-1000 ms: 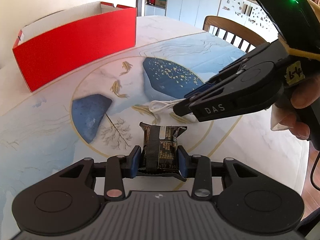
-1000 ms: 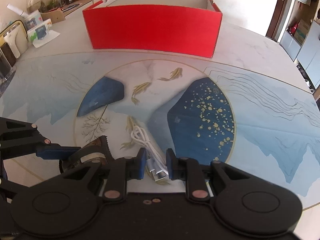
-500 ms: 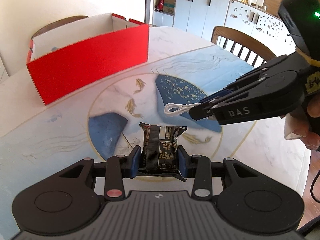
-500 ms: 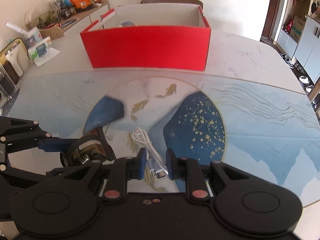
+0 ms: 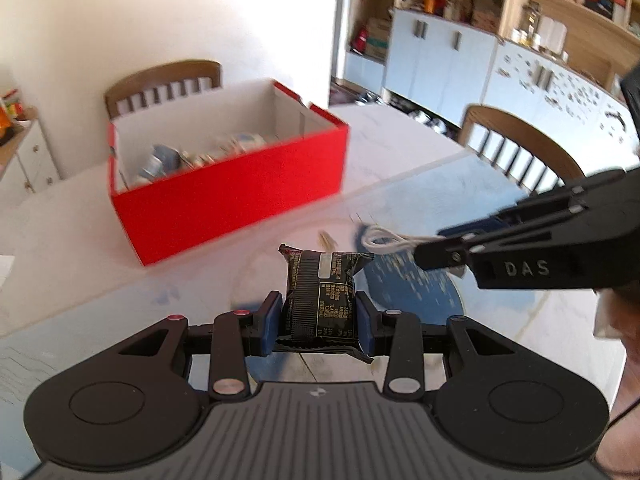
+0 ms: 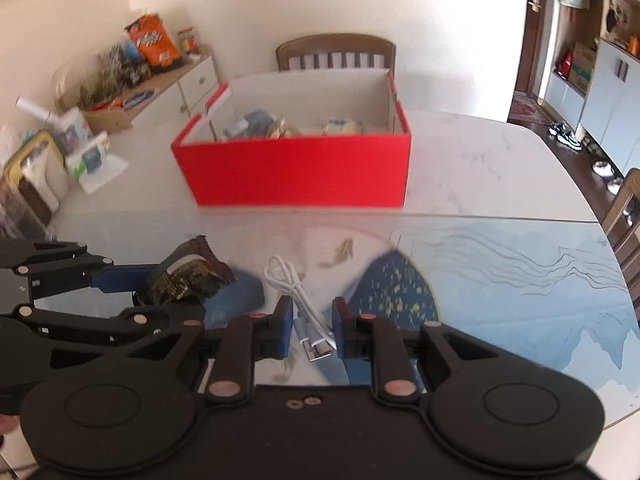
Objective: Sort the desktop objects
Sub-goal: 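Carry the black bag and white cable with both tools over the red box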
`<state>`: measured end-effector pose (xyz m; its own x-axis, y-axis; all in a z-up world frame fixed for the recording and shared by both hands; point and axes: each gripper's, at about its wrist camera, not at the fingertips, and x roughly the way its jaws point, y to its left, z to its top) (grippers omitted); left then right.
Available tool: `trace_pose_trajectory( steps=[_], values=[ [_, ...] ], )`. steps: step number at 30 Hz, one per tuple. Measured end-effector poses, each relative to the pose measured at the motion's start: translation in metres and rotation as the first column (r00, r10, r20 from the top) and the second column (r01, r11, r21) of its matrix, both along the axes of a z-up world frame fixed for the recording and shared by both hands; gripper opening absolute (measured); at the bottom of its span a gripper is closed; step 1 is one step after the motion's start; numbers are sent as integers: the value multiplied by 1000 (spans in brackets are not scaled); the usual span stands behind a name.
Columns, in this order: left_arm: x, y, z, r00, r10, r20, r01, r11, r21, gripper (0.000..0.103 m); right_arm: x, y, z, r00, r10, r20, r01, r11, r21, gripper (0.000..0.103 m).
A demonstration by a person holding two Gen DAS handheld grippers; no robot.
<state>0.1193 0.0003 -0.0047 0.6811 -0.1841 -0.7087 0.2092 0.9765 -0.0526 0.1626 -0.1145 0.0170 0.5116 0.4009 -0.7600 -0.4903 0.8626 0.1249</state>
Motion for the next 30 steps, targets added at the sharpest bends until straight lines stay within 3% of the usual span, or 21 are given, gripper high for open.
trace_pose_trajectory(
  steps=[7,15,30],
  values=[
    [30,13,33,994,88,68,-89,996,15,37,25,13,26,997,-36,64,36,999,11,19],
    [61,39,68,971,195,138,-197,980,0,37,50,28,50,988,-64,140,61,998,20,19],
    [131,71,87,965,204,163,-214,976,45,37,102,62,66,979,-50,198,44,999,31,19]
  ],
)
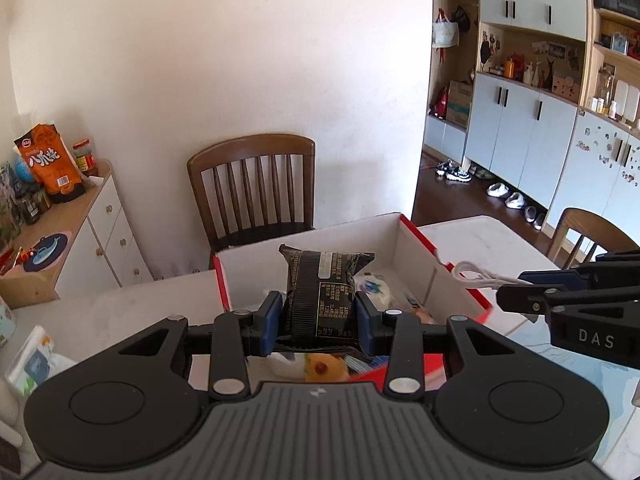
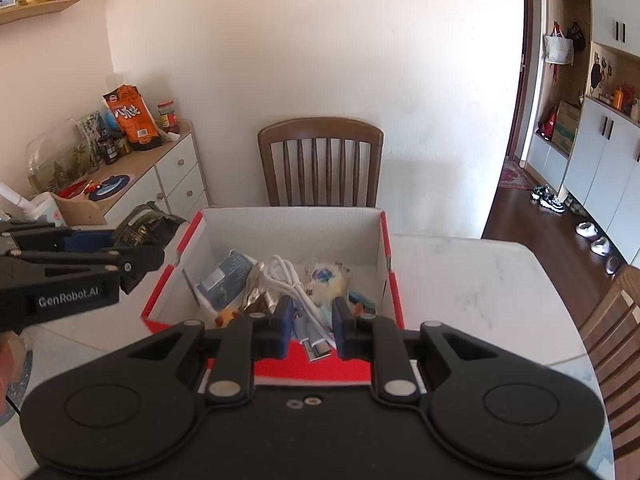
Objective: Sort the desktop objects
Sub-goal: 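Carry the black bag and white cable with both tools over the red box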
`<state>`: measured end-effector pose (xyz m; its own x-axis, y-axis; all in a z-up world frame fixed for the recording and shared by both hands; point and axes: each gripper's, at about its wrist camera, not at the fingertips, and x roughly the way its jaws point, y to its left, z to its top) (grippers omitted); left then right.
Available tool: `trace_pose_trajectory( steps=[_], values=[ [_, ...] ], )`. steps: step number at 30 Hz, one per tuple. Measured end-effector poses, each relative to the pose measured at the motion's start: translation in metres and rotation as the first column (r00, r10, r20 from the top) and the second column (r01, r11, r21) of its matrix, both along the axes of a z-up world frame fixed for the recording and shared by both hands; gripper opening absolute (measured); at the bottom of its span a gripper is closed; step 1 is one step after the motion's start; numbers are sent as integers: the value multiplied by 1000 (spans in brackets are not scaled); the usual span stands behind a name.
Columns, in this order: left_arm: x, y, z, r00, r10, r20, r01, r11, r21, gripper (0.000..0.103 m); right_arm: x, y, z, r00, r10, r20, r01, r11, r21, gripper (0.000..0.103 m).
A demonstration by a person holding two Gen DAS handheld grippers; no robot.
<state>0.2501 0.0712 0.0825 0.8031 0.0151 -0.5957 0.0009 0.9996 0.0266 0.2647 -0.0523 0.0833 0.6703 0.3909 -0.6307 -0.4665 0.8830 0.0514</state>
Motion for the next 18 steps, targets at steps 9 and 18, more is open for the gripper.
trace_pose_trajectory(
  steps=[9,18],
  values=[
    [65,14,-15,996,-21,-91,21,1000,-6,37,40,25,-16,1000,3,-13,-3,999,-42,19],
    [110,17,-59,982,-29,-187,34,999,26,37,74,42,-41,998,2,-62,-7,997,-71,19]
  ],
)
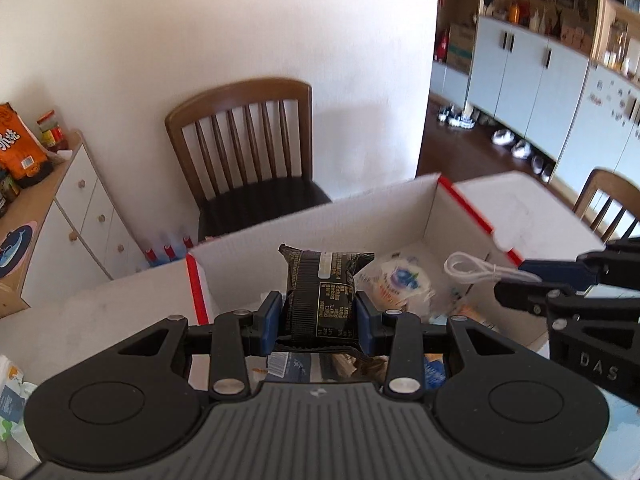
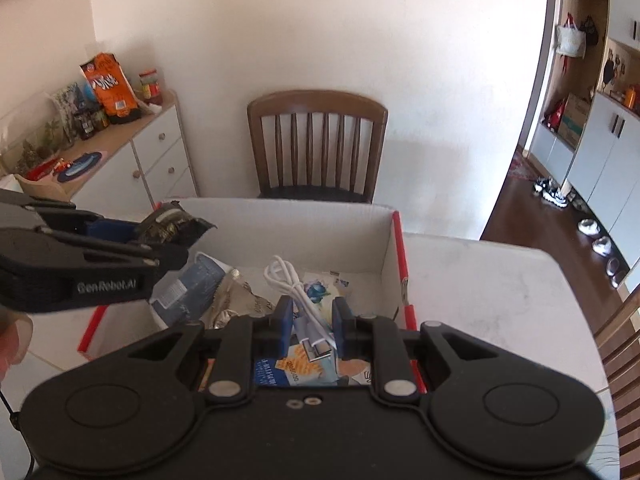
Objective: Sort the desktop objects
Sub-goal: 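Carry the black bag and white cable with both tools over the red box, then lower both tools into the box and open them to release bag and cable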
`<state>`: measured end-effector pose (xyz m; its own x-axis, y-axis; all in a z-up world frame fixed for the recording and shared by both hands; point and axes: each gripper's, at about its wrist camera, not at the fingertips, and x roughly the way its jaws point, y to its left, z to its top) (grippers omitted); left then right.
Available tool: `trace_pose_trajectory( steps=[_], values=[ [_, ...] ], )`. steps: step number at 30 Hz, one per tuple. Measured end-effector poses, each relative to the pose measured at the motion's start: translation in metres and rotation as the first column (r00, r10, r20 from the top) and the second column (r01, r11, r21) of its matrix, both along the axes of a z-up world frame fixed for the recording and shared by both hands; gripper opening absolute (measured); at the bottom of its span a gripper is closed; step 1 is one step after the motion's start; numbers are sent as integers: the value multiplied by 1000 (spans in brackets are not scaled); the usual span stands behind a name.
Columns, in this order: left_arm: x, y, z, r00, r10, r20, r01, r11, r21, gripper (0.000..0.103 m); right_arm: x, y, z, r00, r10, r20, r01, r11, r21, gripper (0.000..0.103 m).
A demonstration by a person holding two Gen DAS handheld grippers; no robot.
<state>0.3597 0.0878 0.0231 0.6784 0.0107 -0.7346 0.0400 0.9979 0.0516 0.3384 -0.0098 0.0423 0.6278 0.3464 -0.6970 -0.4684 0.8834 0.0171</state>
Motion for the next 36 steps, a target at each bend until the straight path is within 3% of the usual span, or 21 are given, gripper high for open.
trace_pose_trajectory(
  steps=[9,21,31,36],
  values=[
    [16,2,-39,996,-5,-92,6,1000,12,37,15,9,-33,998,-16,-57,14,999,-35,19],
    [21,9,-65,985,13,-170,-14,1000,-2,37,22,22,-58,995,-11,-100,3,997,-79,19],
    [24,6,-72,976,-16,-216,12,1000,-19,38,16,28,-72,993,16,-118,-30,993,-116,20],
    [21,5,-72,972,-32,-234,24,999,-38,41,15,24,-72,992,11,-125,-26,993,-116,28]
  ],
)
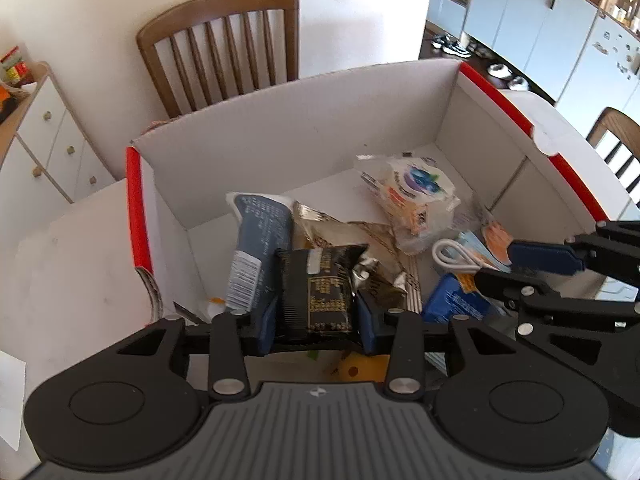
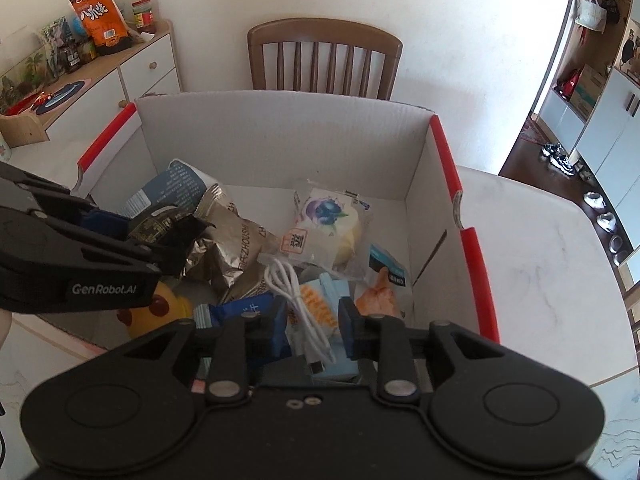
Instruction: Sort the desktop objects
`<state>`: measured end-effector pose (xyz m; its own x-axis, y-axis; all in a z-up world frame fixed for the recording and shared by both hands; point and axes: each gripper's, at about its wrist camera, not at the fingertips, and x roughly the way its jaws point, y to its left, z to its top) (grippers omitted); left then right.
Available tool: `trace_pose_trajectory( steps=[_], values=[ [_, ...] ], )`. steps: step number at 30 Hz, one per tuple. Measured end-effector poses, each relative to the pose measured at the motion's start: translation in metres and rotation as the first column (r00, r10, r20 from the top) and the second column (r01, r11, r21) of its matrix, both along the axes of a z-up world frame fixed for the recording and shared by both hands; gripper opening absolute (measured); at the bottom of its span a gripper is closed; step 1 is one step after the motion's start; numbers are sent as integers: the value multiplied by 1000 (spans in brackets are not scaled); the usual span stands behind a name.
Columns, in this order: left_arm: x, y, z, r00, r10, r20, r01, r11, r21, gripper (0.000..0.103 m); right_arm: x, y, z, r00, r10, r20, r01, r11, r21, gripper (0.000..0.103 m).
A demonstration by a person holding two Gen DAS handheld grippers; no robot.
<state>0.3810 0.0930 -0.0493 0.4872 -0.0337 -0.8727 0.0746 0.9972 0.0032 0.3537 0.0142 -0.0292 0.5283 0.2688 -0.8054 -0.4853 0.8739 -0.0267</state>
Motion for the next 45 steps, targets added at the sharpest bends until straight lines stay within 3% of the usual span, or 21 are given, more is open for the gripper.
trace_pose_trajectory(
  steps=[7,9,35,45],
  values=[
    [-7,-9,5,1000,-24,-4,24,1000,-15,65,-6,-7,8,1000,0,5,0,1000,30,42],
    [-10,-9,10,1000,-14,13,15,1000,-7,68,-8,-9,12,1000,5,11,-5,1000,30,44],
    [-84,-3,84,987,59,149,-53,998,-43,68,-49,-37,74,996,44,82,-51,994,96,52],
    [-132,-14,100,956,100,276,-92,995,-40,68,-77,-52,89,995,56,88,-69,985,155,52]
  ],
)
